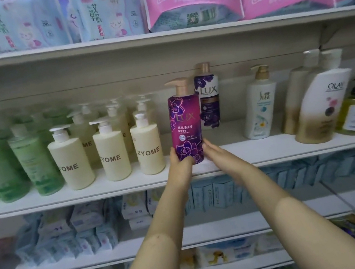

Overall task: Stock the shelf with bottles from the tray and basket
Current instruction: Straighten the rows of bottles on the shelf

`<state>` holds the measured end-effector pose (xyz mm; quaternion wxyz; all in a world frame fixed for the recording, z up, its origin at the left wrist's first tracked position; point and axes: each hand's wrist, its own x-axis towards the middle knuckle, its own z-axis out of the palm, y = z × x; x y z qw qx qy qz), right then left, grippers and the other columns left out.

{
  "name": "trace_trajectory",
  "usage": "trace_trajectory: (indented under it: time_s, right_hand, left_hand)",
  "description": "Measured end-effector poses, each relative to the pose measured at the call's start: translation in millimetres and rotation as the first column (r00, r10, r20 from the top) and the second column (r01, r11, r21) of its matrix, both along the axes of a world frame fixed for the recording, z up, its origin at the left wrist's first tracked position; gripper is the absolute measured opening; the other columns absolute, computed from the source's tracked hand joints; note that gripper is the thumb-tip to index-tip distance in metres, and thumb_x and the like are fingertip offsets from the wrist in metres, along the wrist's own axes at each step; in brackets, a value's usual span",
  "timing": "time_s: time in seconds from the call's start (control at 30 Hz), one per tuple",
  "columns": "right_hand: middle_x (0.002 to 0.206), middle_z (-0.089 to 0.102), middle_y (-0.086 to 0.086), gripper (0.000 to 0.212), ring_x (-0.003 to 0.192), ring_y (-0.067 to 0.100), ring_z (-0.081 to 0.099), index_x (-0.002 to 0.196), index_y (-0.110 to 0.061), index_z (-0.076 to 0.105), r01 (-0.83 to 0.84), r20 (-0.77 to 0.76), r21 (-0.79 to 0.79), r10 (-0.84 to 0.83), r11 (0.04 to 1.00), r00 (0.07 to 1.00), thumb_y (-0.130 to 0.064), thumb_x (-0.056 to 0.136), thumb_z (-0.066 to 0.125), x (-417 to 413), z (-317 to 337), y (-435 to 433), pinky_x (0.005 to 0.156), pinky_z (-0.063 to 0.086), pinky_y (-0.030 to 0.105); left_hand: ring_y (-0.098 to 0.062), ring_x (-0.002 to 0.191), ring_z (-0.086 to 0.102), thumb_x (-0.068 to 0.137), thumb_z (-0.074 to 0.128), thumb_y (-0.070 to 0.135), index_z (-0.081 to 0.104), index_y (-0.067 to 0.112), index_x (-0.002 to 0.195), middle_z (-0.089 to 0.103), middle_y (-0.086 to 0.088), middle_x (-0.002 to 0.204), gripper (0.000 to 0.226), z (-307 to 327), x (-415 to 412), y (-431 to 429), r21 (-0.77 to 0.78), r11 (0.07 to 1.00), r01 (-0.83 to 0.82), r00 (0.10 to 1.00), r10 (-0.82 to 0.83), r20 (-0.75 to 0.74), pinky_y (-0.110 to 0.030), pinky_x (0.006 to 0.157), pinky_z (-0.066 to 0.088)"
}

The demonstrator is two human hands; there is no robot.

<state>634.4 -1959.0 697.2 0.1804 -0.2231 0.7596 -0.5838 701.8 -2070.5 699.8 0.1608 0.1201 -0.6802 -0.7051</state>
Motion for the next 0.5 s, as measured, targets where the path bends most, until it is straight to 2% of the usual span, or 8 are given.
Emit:
trace_trajectory:
  time_s: [0.03,0.13,0.2,0.33,0.5]
  right_hand:
    - [0.155,0.03,-0.013,0.053,0.144,0.011,0.027,0.152,-0.044,0.016,0.003,0.015,-0.02,-0.002,1.0,1.0,-0.054,0.101,0.029,-1,-1,3,0.109,0.024,0.032]
    - [0.16,0.021,-0.01,0.058,0.147,0.015,0.022,0.152,-0.041,0.015,0.068,0.072,-0.104,-0.06,0.992,0.996,-0.058,0.099,0.031,-8,-5,15,0.118,0.018,0.038]
    - [0.161,0.02,-0.01,0.059,0.147,0.013,0.021,0.152,-0.039,0.017,0.116,0.081,-0.166,-0.104,0.979,0.991,-0.057,0.099,0.032,-17,-3,27,0.121,0.016,0.041]
    - [0.161,0.02,-0.009,0.063,0.147,0.01,0.018,0.153,-0.033,0.02,0.216,0.099,-0.256,-0.196,0.942,0.976,-0.06,0.098,0.032,-45,6,53,0.122,0.014,0.041]
    - [0.161,0.02,-0.006,0.065,0.147,0.011,0.018,0.154,-0.027,0.019,0.207,0.12,-0.212,-0.185,0.955,0.975,-0.06,0.098,0.027,-85,1,62,0.119,0.013,0.035]
  left_hand:
    - [-0.017,0.116,0.053,0.089,0.053,0.005,0.039,0.02,0.141,0.058,-0.001,0.127,0.056,-4,5,7,0.005,0.998,-0.059,0.998,0.059,-0.009,-0.025,0.084,0.039]
    - [-0.015,0.12,0.049,0.094,0.051,0.009,0.047,0.018,0.133,0.054,0.001,0.13,0.04,-16,19,36,-0.001,0.98,-0.198,0.979,0.197,-0.047,-0.026,0.094,0.037]
    - [-0.011,0.123,0.047,0.097,0.048,0.01,0.049,0.022,0.131,0.051,0.004,0.133,0.036,-18,17,57,-0.045,0.988,-0.148,0.986,0.144,-0.084,-0.023,0.099,0.035]
    - [-0.006,0.132,0.037,0.101,0.043,0.019,0.042,0.027,0.142,0.04,0.009,0.147,0.042,-8,-19,82,-0.103,0.993,-0.058,0.994,0.048,-0.102,-0.023,0.107,0.028]
    - [-0.011,0.144,0.024,0.104,0.038,0.028,0.026,0.024,0.152,0.025,0.006,0.158,0.049,0,-72,93,-0.035,0.998,-0.049,0.998,0.048,-0.037,-0.026,0.112,0.019]
